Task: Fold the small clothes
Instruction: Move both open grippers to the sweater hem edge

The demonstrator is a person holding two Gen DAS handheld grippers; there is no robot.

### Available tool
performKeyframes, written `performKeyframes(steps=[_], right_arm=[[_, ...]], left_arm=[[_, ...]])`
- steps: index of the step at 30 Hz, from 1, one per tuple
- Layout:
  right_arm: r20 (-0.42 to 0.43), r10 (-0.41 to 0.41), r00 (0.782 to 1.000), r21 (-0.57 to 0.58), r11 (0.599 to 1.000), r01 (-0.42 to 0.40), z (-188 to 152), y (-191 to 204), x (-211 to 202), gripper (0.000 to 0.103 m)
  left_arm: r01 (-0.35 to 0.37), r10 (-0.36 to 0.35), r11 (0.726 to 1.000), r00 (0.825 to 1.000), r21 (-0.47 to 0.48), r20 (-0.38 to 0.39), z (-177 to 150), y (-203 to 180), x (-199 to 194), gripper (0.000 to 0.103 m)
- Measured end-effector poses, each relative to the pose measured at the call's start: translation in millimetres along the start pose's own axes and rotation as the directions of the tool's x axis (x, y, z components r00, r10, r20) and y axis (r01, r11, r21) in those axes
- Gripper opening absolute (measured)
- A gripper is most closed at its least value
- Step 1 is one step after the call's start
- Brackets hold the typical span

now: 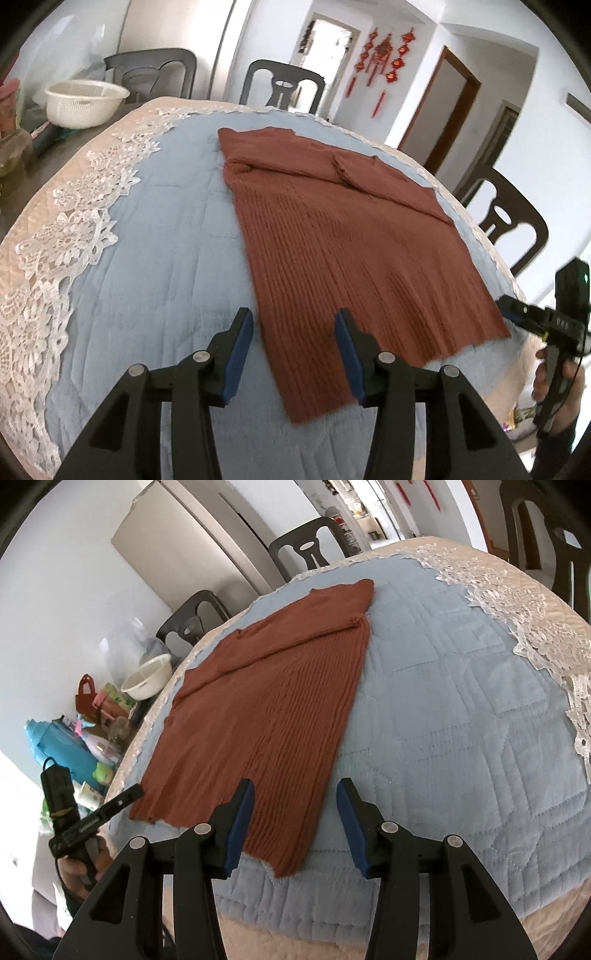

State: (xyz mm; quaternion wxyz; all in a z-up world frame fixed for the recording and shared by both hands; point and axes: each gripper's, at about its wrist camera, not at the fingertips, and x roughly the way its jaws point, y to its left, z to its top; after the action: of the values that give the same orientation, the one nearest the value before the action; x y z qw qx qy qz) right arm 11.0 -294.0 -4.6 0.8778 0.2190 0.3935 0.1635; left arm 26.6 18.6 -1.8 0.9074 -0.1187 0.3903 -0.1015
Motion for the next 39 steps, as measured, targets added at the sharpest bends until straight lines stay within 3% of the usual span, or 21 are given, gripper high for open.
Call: performKeyframes(steps=[6,13,19,27,32,39], right_arm=[[0.049,0.015,0.999,0.057,0.998,-0.017,6,-5,9,0.048],[0.003,0.115,0.993,0.077,0.990,-0.115,-8,-1,4,0.048],[-0.014,0.124,0.992,0.060,0.991,-0.123,-15,5,4,0.048],[-0.005,0.112,0.994,0.053,0.992,-0.112,-13,6,8,0.044],[-0.009,0.092,0.996,0.057,0.994,-0.091,-14,3,8,0.027],[-0.023,0.079,0.997,0.025,0.997,-0.079,-16,7,9,0.021]], left_arm=[[0.033,-0.031,0.997,0.999,-0.075,0.018,0,1,5,0.049],[0.145,-0.144,0.985,0.989,-0.088,0.018,-18,-6,-7,0.049],[0.167,-0.166,0.980,0.986,-0.110,0.015,-17,-7,-5,0.049],[0.073,-0.072,0.995,0.997,-0.074,0.016,-14,-19,0,0.048],[-0.009,0.009,1.000,1.000,-0.022,0.008,-14,-25,1,0.034],[-0.038,0.038,0.999,0.999,-0.005,0.000,-14,-22,0,0.024]])
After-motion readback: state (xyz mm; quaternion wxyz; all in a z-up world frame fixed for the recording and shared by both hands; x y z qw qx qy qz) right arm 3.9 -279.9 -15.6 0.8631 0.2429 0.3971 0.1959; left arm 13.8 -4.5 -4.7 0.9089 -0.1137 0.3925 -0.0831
